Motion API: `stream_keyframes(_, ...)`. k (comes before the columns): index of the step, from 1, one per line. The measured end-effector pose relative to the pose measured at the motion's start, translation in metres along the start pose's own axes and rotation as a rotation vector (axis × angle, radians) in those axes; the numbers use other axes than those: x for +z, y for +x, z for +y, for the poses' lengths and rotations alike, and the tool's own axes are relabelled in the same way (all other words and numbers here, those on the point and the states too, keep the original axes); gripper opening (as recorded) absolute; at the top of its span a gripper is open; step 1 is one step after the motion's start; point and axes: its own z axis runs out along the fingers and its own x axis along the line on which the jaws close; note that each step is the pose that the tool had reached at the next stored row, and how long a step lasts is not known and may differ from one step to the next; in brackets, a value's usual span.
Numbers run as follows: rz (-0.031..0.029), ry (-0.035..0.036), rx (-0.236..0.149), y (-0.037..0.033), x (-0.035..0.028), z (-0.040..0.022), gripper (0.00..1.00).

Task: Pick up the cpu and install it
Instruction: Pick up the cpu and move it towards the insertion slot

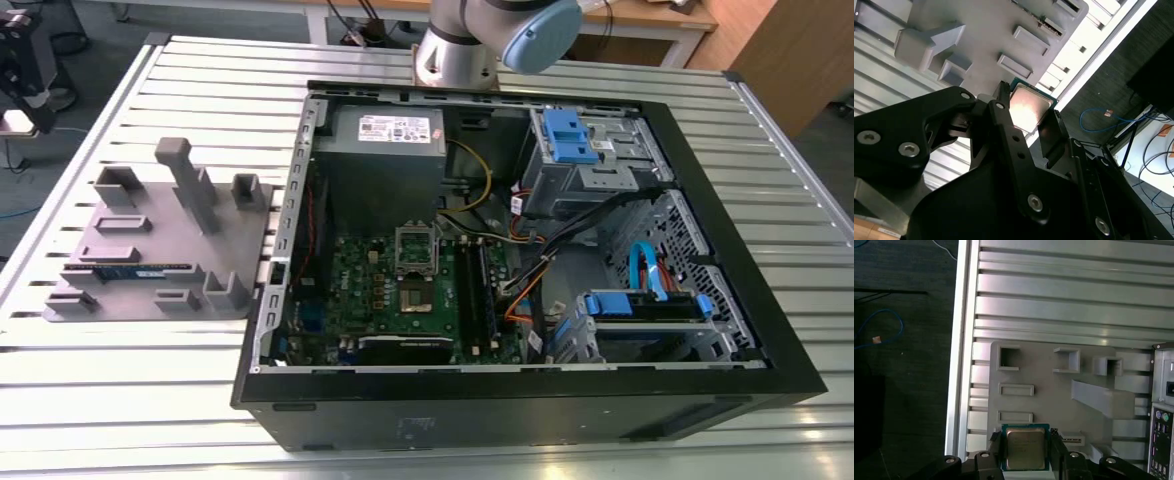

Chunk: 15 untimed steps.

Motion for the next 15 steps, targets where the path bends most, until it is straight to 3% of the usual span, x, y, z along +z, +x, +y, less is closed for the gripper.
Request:
stream_keyframes(8,0.0005,0.0002,0.000,-0.0016,-0.0005,-0.0001,0.47)
stream_keyframes(15,0.0003,0.0001,0.000,-0.0130,0.0000,-0.0006,0.47)
